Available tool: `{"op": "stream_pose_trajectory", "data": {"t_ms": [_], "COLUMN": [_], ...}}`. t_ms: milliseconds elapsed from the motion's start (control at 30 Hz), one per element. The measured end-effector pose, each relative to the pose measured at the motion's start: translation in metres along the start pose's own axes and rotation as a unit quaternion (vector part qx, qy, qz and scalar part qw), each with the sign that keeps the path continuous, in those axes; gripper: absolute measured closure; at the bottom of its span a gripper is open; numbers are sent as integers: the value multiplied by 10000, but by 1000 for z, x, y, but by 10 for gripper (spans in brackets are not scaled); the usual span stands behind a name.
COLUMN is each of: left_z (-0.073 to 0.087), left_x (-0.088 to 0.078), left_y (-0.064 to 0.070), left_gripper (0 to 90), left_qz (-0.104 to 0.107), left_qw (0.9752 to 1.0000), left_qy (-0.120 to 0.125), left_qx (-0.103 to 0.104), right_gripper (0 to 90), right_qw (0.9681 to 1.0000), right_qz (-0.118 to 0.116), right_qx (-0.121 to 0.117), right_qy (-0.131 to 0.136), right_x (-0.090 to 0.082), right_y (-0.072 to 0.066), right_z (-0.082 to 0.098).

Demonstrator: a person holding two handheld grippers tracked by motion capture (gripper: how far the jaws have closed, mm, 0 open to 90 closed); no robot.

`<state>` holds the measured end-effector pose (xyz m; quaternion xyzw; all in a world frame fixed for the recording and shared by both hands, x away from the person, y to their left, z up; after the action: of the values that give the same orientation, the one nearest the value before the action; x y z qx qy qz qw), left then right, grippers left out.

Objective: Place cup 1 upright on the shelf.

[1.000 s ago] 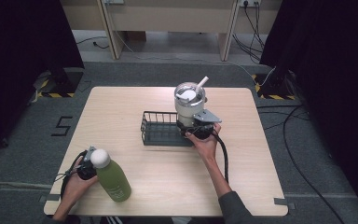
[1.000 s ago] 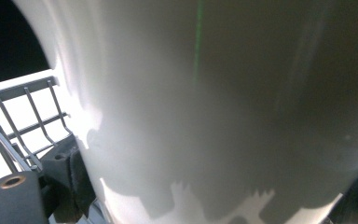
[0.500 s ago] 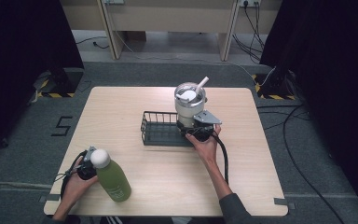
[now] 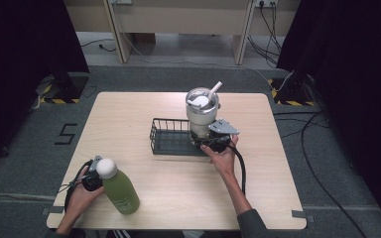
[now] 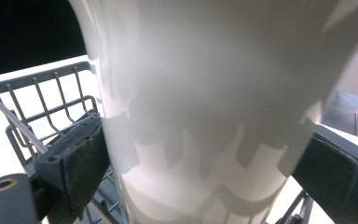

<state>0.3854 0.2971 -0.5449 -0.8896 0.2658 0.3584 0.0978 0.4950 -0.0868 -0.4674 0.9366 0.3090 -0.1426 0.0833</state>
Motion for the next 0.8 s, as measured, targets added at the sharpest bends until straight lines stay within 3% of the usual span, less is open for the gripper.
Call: {"op": "stream_pose_trajectory", "data": {"t_ms": [800], "left_z": [0], "left_x": [0], "left_y": [0], "left_gripper": [118], "left_qz": [-1], "left_qw": [10000], "left_qy": [-1], "left_qx": [2], "right_gripper": [148], "right_qw": [9998], "right_qz": [-113], "right_qx": [88], "right_qy": [166], "right_x": [-41], "right_y": [0], "right_z": [2]}}
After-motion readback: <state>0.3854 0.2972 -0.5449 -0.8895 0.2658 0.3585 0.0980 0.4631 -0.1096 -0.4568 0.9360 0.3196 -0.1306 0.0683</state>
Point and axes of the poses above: each handheld gripper's, and its own axes: x roughly forward along the jaws, z roughly out of its underside, y roughly to its right, the point moved 3 cm from there along x, roughly forward along the jaws, and after that the axes turned 2 degrees about -y, right-handed, at the moved point
